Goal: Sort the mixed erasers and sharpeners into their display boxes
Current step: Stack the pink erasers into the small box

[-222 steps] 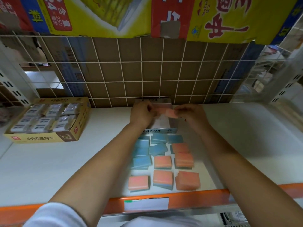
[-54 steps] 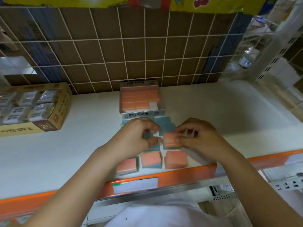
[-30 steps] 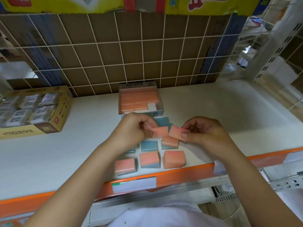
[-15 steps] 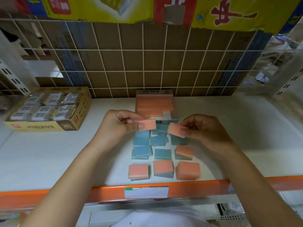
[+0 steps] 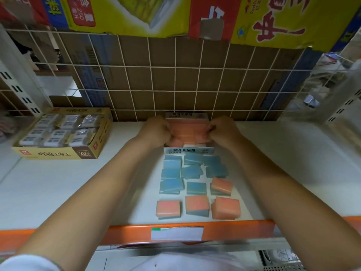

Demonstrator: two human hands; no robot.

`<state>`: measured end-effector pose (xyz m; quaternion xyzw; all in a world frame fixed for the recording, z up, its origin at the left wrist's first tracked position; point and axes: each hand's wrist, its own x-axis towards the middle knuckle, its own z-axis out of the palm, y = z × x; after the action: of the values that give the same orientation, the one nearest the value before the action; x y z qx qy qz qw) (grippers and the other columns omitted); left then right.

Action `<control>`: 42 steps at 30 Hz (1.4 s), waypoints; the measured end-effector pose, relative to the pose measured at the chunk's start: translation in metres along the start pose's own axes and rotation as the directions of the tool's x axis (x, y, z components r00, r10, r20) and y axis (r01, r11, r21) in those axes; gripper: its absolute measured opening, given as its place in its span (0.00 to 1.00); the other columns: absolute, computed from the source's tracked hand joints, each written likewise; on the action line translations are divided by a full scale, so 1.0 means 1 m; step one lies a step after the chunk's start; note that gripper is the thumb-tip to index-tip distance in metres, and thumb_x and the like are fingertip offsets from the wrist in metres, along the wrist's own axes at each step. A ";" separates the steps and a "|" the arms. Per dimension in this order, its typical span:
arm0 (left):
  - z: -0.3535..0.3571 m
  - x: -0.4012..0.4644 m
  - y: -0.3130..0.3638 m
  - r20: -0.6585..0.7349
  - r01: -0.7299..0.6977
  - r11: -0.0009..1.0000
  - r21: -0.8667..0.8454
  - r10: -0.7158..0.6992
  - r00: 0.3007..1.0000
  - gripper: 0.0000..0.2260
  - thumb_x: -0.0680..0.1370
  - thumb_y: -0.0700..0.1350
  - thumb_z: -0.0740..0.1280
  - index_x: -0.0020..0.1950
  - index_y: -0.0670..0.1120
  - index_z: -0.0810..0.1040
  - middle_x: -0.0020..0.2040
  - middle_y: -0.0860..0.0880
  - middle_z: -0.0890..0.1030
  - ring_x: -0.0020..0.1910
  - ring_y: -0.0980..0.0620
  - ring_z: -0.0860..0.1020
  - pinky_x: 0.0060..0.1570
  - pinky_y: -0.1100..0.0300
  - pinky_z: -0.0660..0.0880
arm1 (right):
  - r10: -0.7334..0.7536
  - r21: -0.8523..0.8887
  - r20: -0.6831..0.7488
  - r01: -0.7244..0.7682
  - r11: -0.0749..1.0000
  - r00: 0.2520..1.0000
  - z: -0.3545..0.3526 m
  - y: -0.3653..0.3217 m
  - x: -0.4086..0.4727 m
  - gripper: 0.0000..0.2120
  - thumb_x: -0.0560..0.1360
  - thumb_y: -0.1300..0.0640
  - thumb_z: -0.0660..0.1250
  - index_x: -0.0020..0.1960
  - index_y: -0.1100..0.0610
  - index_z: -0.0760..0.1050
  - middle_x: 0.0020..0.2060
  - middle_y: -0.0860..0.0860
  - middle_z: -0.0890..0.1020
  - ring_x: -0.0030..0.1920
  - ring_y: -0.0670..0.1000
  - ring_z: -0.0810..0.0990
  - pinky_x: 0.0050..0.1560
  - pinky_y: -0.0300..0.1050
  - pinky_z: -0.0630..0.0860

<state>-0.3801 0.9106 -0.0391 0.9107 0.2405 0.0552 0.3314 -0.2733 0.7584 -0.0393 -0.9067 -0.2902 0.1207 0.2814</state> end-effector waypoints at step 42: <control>0.014 -0.030 -0.016 -0.220 -0.353 0.926 0.137 0.376 0.900 0.12 0.72 0.33 0.67 0.50 0.45 0.83 0.49 0.49 0.82 0.51 0.47 0.70 0.43 0.65 0.58 | -0.246 0.061 -0.245 0.268 0.961 0.938 -0.001 0.019 -0.036 0.08 0.72 0.61 0.70 0.51 0.58 0.80 0.47 0.51 0.81 0.48 0.48 0.77 0.52 0.37 0.71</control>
<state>-0.4091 0.8989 -0.0579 0.9405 0.1068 0.2154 0.2402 -0.2925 0.7236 -0.0475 -0.8546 -0.3648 -0.0117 0.3694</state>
